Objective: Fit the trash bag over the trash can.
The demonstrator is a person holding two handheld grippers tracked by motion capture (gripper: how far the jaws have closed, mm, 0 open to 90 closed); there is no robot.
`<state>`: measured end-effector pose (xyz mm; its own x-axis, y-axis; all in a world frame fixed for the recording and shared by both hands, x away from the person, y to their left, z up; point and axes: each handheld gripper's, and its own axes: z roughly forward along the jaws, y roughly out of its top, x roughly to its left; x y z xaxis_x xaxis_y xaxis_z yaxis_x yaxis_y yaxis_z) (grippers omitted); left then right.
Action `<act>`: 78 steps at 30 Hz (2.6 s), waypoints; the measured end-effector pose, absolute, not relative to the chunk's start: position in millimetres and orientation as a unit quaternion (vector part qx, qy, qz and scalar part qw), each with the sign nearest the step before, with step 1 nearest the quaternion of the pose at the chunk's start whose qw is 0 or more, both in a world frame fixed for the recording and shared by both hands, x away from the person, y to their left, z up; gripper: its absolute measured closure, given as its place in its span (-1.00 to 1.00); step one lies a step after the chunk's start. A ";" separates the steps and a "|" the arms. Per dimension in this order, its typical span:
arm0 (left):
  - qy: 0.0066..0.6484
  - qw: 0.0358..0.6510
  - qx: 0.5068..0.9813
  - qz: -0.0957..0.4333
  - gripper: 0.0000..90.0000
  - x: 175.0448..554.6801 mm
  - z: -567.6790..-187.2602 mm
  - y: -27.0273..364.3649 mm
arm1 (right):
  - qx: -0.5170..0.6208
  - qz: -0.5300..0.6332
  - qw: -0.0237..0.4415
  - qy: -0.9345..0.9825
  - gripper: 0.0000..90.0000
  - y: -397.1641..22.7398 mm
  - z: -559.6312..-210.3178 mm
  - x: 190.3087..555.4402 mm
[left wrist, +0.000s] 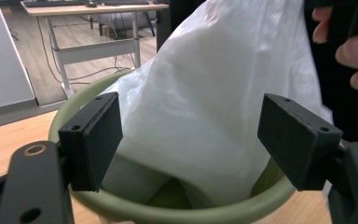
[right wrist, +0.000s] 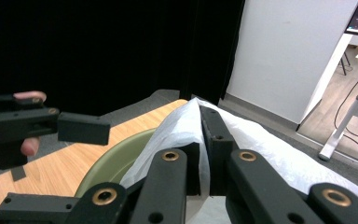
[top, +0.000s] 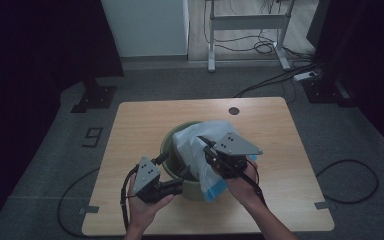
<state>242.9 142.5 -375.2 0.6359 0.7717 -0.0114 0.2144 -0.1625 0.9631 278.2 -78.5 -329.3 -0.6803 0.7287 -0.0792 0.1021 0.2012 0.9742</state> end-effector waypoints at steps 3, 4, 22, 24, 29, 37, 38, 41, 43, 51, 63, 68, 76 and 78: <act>0.339 0.547 0.721 0.255 -0.52 244.0 -371.1 137.1 | 0.285 0.562 0.278 0.725 0.91 -76.4 -330.4 277.8; 0.339 0.546 0.722 0.257 -0.50 244.4 -370.3 135.8 | 0.285 0.561 0.277 0.727 0.91 -75.2 -331.5 277.7; 0.326 0.543 0.735 0.241 0.97 258.7 -371.0 130.1 | 0.277 0.557 0.267 0.736 0.45 -72.1 -344.1 267.5; 0.336 0.546 0.728 0.243 0.99 258.8 -371.3 133.3 | 0.289 0.554 0.278 0.730 0.23 -75.4 -350.2 260.0; 0.352 0.549 0.717 0.247 0.99 257.9 -371.4 141.0 | 0.309 0.548 0.283 0.724 -0.08 -83.8 -372.5 236.9; 0.357 0.559 0.703 0.257 1.00 254.8 -363.0 145.5 | 0.333 0.535 0.286 0.722 -0.09 -103.2 -394.0 216.7; 0.357 0.559 0.703 0.257 0.99 254.8 -363.0 145.5 | 0.336 0.535 0.287 0.720 -0.08 -106.6 -395.3 214.9; 0.356 0.566 0.698 0.258 1.00 253.2 -358.0 148.0 | 0.339 0.534 0.292 0.718 0.09 -114.2 -397.1 213.1; 0.356 0.574 0.691 0.257 0.99 251.0 -353.8 151.9 | 0.344 0.533 0.294 0.715 0.38 -125.9 -397.8 213.9; 0.355 0.586 0.684 0.252 0.99 246.8 -352.3 163.2 | 0.342 0.527 0.328 0.706 0.91 -145.4 -392.0 219.7; 0.375 0.591 0.672 0.243 0.99 246.3 -361.1 190.1 | 0.331 0.525 0.343 0.705 0.79 -149.5 -372.0 242.8; 0.386 0.593 0.664 0.242 0.99 245.2 -363.5 203.9 | 0.345 0.528 0.335 0.700 0.84 -154.2 -371.1 250.8; 0.404 0.592 0.658 0.231 0.99 243.0 -378.5 221.4 | 0.361 0.516 0.349 0.694 0.93 -160.3 -374.5 266.3; 0.410 0.592 0.655 0.229 0.99 242.9 -382.4 226.6 | 0.366 0.515 0.348 0.693 0.93 -161.8 -374.9 271.3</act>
